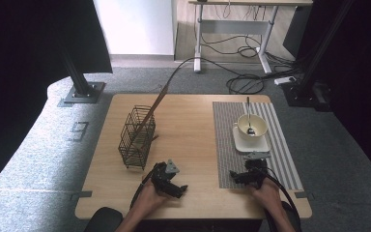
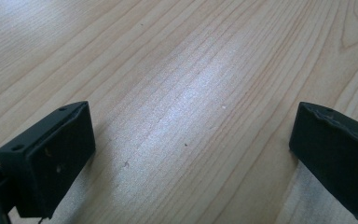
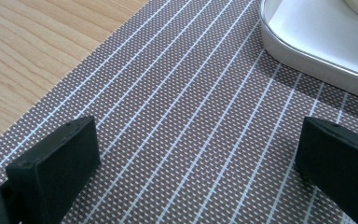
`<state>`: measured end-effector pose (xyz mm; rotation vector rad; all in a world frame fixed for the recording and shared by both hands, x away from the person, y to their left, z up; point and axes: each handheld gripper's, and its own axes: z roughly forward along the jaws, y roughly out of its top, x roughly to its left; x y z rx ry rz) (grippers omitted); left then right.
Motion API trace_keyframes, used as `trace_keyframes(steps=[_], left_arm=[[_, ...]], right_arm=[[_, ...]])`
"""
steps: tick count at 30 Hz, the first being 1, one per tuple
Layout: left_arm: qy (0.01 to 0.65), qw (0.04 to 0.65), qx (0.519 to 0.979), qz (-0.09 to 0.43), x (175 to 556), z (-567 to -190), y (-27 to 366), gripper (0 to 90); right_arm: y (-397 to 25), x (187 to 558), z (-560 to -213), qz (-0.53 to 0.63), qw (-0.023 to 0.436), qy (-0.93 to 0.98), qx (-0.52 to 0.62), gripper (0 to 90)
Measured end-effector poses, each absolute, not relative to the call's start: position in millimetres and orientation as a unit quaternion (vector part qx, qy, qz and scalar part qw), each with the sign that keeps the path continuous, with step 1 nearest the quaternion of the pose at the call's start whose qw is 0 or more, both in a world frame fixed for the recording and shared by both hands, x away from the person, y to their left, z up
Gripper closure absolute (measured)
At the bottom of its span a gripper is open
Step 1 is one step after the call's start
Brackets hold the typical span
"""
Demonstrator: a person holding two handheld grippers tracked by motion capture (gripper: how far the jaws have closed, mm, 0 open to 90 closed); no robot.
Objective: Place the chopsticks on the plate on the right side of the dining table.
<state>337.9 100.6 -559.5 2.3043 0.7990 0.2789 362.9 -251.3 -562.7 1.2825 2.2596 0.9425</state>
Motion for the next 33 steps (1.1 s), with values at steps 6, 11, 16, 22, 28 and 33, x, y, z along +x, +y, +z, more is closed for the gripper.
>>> trace_keyframes(steps=[6,11,16,22,28,33], left_arm=[[0.307,0.336,0.884,0.107,338.1,-559.6,100.7,0.0],[0.306,0.336,0.884,0.107,338.2,-559.6,100.7,0.0],[0.306,0.336,0.884,0.107,338.2,-559.6,100.7,0.0],[0.301,0.341,0.884,0.106,337.4,-559.3,101.1,1.6],[0.290,0.349,0.885,0.106,335.7,-558.6,101.8,8.5],[0.294,0.347,0.884,0.108,335.8,-558.7,101.5,7.8]], right_arm=[[-251.3,362.9,-562.7,0.335,0.188,0.803,0.456,0.0],[-251.3,362.9,-562.7,0.335,0.188,0.803,0.455,0.0],[-251.4,362.9,-562.6,0.335,0.188,0.804,0.454,0.0],[-252.3,363.5,-561.5,0.332,0.180,0.811,0.446,0.0],[-252.2,362.7,-558.6,0.324,0.167,0.825,0.433,0.0],[-248.4,360.1,-553.7,0.323,0.160,0.835,0.416,0.0]])
